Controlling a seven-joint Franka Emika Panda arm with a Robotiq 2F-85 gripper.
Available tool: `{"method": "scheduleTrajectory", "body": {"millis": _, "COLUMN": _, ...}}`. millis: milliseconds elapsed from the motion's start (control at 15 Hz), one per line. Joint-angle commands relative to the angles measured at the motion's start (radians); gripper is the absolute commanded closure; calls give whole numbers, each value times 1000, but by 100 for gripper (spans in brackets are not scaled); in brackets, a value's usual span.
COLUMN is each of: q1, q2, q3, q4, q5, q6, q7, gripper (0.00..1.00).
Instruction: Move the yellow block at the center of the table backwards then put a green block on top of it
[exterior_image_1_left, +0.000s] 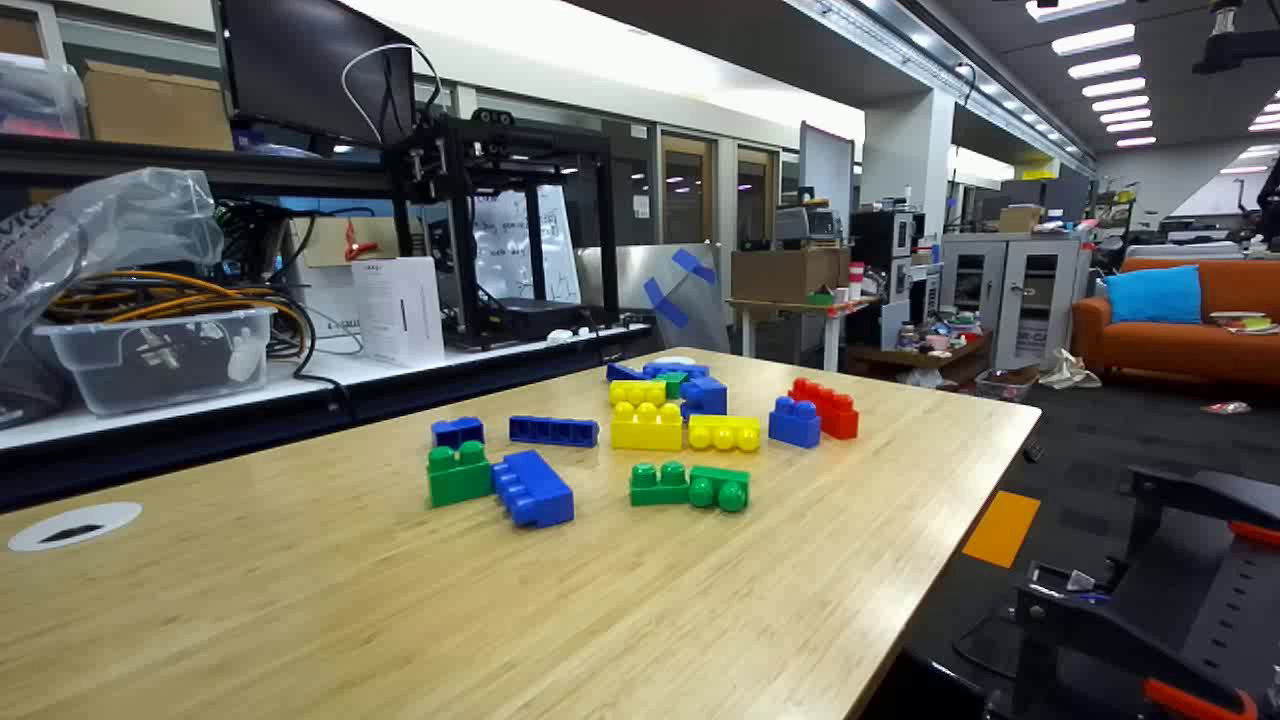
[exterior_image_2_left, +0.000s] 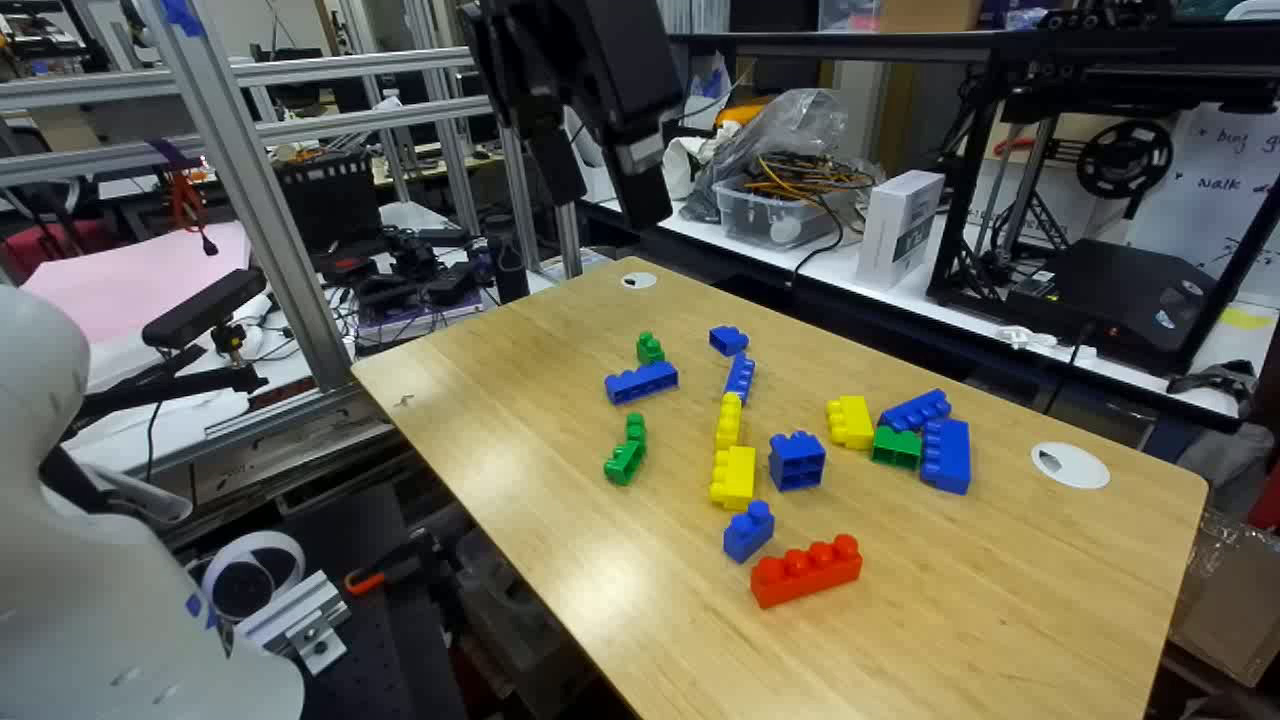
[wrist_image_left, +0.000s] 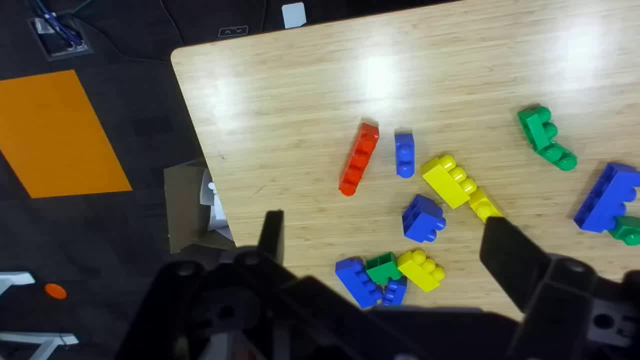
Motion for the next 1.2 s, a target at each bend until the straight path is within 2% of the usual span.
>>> {"method": "scheduleTrajectory", "body": {"millis": 0, "q1": 2, "q2": 0, "q3": -1, "q4": 2, "q5": 0, "q6": -2, "q7": 1, "gripper": 0}}
{"method": "scheduleTrajectory", "body": {"millis": 733, "q1": 2, "q2": 0, "q3": -1, "q4": 2, "q5": 0, "q6": -2, "q7": 1, "gripper": 0}}
{"method": "scheduleTrajectory", "body": {"millis": 867, "q1": 18, "q2": 82, "q3": 7, "q4": 34, "q5": 21, "q6": 41, "q7": 31, "gripper": 0}}
{"method": "scheduleTrajectory", "body": {"millis": 1133, "q1": 107, "q2": 218, "q3": 11, "q4": 58, "q5": 36, "q6": 197, "q7": -56, "gripper": 0}}
